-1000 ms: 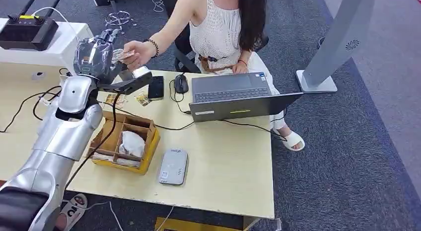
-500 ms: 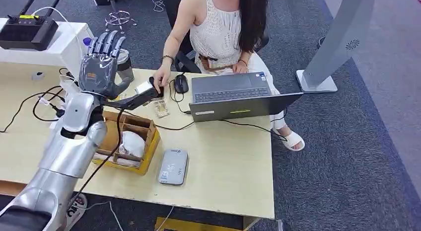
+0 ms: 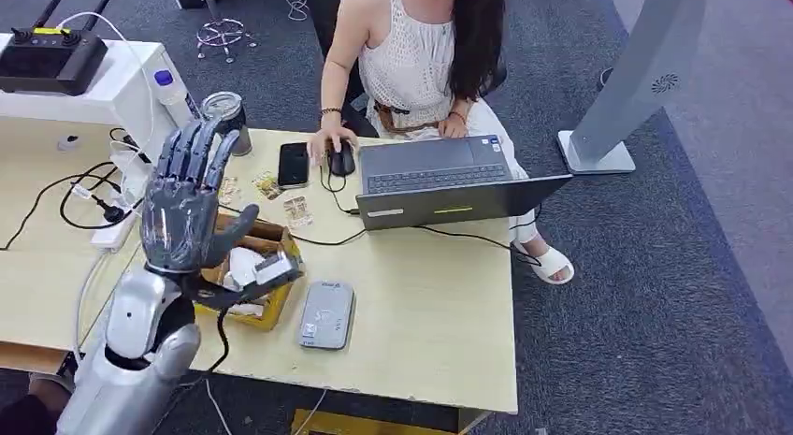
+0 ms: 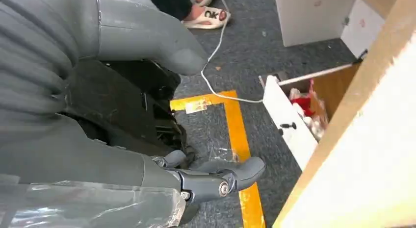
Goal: Pass the card to the sensor for recognition and then transmit it.
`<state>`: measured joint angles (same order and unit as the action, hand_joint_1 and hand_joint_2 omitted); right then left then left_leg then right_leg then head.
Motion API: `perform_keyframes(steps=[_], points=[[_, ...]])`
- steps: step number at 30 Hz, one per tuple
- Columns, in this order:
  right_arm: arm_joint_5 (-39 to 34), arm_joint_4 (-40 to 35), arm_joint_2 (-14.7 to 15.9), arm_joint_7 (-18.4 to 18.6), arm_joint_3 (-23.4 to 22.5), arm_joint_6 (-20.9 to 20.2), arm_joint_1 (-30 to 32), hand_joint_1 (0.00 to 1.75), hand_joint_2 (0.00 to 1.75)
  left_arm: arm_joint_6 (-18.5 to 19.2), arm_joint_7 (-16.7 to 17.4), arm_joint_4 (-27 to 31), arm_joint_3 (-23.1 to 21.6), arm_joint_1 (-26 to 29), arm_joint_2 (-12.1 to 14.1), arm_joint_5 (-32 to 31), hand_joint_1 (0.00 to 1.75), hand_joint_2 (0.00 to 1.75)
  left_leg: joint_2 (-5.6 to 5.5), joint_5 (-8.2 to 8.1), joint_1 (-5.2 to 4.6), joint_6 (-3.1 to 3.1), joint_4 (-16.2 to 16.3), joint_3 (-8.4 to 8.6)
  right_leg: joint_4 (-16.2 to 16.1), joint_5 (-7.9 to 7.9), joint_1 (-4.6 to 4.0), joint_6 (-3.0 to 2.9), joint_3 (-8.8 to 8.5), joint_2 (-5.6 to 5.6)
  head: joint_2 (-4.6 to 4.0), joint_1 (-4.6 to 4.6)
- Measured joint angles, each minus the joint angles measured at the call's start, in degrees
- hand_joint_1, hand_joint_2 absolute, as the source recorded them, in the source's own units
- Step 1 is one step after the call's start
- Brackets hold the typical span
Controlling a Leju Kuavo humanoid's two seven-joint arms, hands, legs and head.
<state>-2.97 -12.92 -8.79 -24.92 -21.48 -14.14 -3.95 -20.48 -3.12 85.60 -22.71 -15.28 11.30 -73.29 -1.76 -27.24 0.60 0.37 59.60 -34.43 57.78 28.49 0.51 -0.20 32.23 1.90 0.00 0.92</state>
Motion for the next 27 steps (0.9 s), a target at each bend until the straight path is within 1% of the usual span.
perform_keyframes(steps=[2, 3, 4, 7, 9, 12, 15, 18, 21, 24, 27], points=[[-0.2, 0.0, 0.0, -0.3, -0.5, 0.0, 0.1, 0.0, 1.75, -0.5, -0.6, 4.0, -0.1, 3.2, 0.2, -0.4, 0.0, 1.75, 0.0, -0.02, 0.0, 0.03, 0.0, -0.01, 0.0, 0.01, 0.0, 0.01, 0.01, 0.0, 0.0, 0.0], [-0.4, 0.0, 0.0, -0.5, -0.8, 0.0, 0.1, 0.0, 1.75, -0.4, -0.8, 5.5, -0.2, 4.7, 0.3, -0.4, 0.0, 1.75, 0.01, -0.02, 0.0, 0.03, 0.0, 0.0, 0.0, 0.01, 0.0, 0.01, 0.0, 0.0, 0.0, 0.0], [-0.6, 0.0, 0.1, -0.7, -1.1, -0.1, 0.1, 0.0, 1.75, 0.5, -1.2, 6.8, -0.4, 6.0, 0.4, -0.3, 0.0, 1.75, 0.01, -0.02, 0.0, 0.03, 0.0, 0.0, 0.0, 0.01, 0.0, 0.01, 0.0, -0.01, 0.0, 0.02], [-1.2, 0.0, 0.1, -1.1, -2.0, -0.1, 0.2, 0.0, 1.75, 6.5, -1.1, 8.5, -1.1, 9.7, 1.1, -0.9, 0.0, 1.75, 0.03, -0.02, 0.0, 0.03, 0.0, 0.01, 0.0, 0.01, 0.0, 0.02, -0.02, -0.01, 0.0, -0.02], [-1.6, 0.0, 0.2, -1.2, -2.7, -0.1, 0.5, 0.0, 1.75, 9.1, -0.7, 8.5, -1.8, 13.0, 2.3, -1.7, 0.0, 1.75, 0.09, -0.02, 0.0, 0.03, 0.0, 0.03, 0.0, 0.01, 0.0, 0.01, -0.01, 0.03, 0.0, 0.0], [-1.8, 0.0, 0.3, -1.3, -3.5, -0.1, 1.0, 0.0, 1.75, 9.9, -0.6, 8.5, -2.4, 16.9, 4.1, -1.9, 0.0, 1.75, 0.04, -0.02, 0.01, 0.03, 0.0, 0.0, 0.0, 0.01, 0.0, 0.01, 0.03, 0.0, 0.0, 0.0], [-1.8, 0.0, 0.5, -1.4, -3.9, -0.1, 1.1, 0.0, 1.75, 10.1, -0.6, 8.5, -2.7, 18.5, 5.0, -1.9, 0.0, 1.75, 0.04, -0.02, 0.01, 0.03, 0.0, -0.01, 0.0, 0.01, 0.0, 0.01, 0.02, -0.01, 0.0, 0.0], [-1.8, 0.0, 0.5, -1.3, -4.2, 0.0, 1.1, 0.0, 1.75, 12.7, -0.2, 8.5, -2.8, 19.7, 5.7, -1.8, 0.0, 1.75, 0.07, -0.02, 0.0, 0.03, 0.0, -0.01, 0.0, 0.01, 0.0, 0.01, 0.01, 0.01, 0.0, 0.0], [-1.8, 0.0, 0.5, -1.0, -4.5, 0.0, 1.3, 0.0, 1.75, 14.6, 1.7, 8.4, -2.9, 21.9, 7.0, -1.2, 0.0, 1.75, 0.07, -0.02, 0.01, 0.03, 0.0, -0.01, 0.0, 0.01, 0.0, 0.01, 0.02, 0.0, 0.0, 0.0], [-1.3, 0.0, 0.6, -0.6, -5.0, 0.0, 1.3, 0.0, 1.75, 15.0, 4.0, 7.1, -2.9, 23.4, 8.0, 0.5, 0.0, 1.75, 0.05, -0.02, 0.01, 0.03, 0.0, -0.02, 0.0, 0.01, 0.0, 0.02, 0.02, -0.02, 0.0, -0.02], [-0.9, 0.0, 0.6, -0.2, -5.2, 0.1, 1.3, 0.0, 1.75, 15.0, 5.8, 5.2, -2.9, 24.1, 8.4, 2.0, 0.0, 1.75, 0.06, -0.02, 0.01, 0.03, 0.0, -0.01, 0.0, 0.01, 0.0, 0.02, 0.02, -0.02, 0.0, 0.0]])
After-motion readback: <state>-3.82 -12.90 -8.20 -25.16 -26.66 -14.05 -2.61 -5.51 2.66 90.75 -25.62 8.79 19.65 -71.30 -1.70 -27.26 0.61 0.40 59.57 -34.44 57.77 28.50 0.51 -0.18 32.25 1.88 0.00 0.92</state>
